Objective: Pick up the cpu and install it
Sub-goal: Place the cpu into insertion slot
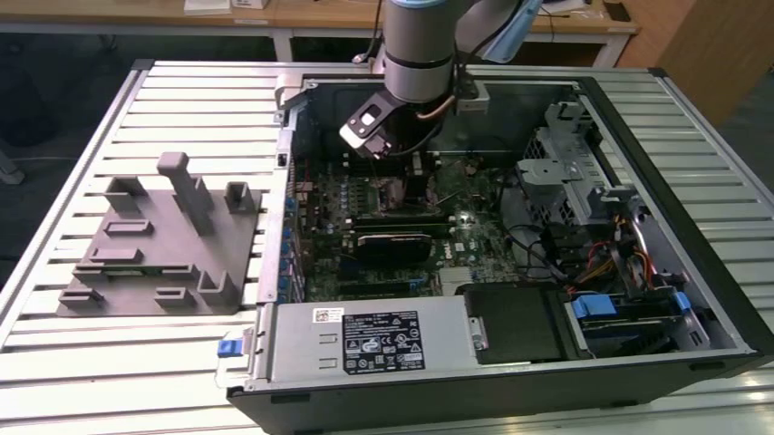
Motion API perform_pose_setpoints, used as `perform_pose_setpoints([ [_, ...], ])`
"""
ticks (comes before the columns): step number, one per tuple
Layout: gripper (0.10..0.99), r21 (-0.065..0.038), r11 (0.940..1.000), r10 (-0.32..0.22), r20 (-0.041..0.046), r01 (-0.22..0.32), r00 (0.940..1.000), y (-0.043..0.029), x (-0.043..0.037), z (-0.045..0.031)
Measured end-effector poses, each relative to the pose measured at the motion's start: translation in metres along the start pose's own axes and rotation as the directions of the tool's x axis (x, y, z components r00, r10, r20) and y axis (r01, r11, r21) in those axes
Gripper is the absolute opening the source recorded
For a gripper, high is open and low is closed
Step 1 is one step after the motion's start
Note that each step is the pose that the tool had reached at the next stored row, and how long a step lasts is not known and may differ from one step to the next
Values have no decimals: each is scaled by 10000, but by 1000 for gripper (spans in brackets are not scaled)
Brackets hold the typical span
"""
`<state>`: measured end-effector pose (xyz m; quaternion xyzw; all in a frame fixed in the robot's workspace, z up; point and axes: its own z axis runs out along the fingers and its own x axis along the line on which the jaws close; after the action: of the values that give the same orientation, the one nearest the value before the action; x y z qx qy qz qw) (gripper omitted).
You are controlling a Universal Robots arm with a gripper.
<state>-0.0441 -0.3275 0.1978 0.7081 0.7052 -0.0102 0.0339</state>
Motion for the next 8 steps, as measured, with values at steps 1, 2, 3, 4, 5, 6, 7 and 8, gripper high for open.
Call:
perform_pose_setpoints([
  [1,541,0,10000,2,1,-2,10000,0,0,4],
  [2,541,0,10000,2,1,-2,10000,0,0,9],
  [3,541,0,10000,2,0,-2,10000,-1,1,14],
  [4,541,0,10000,3,0,-3,10000,-2,1,20],
  [5,541,0,10000,3,0,-3,10000,-3,2,26],
  [6,541,0,10000,2,0,-2,10000,-5,2,33],
  [7,541,0,10000,-1,-1,1,10000,-7,2,38],
  [8,541,-1,10000,-14,0,14,10000,-9,2,42],
])
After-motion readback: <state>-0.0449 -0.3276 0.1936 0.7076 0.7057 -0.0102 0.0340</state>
